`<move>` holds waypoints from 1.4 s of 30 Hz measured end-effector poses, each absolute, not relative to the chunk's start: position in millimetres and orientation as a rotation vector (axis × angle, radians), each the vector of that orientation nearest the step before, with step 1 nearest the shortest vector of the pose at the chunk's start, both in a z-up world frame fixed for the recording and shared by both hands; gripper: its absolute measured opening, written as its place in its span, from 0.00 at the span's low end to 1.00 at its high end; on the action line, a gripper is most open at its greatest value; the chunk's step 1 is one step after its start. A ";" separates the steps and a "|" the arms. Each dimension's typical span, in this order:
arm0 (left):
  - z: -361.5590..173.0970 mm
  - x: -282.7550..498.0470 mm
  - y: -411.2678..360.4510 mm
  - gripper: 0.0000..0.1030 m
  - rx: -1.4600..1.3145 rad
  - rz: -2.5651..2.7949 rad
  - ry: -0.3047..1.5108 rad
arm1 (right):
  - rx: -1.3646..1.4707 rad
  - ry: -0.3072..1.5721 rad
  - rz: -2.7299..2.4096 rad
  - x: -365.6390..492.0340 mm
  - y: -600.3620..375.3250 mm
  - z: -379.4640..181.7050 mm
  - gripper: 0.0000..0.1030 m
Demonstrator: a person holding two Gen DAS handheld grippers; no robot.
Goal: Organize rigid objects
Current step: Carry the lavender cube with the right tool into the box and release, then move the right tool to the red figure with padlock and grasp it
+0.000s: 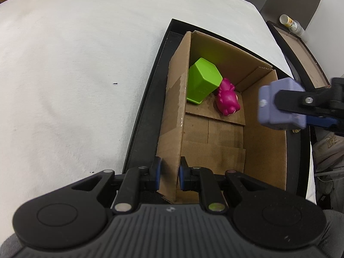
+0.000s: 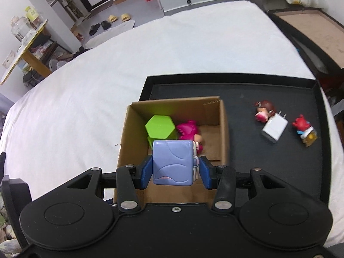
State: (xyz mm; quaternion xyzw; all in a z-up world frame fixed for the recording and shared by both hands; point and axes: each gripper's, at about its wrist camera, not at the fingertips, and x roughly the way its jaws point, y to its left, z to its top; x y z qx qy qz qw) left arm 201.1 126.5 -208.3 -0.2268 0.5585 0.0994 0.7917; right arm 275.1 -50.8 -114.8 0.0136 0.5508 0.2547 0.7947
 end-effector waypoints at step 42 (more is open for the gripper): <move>-205.3 198.0 126.2 0.14 -0.502 0.240 1.180 | 0.170 1.165 0.568 273.4 -85.4 -116.1 0.48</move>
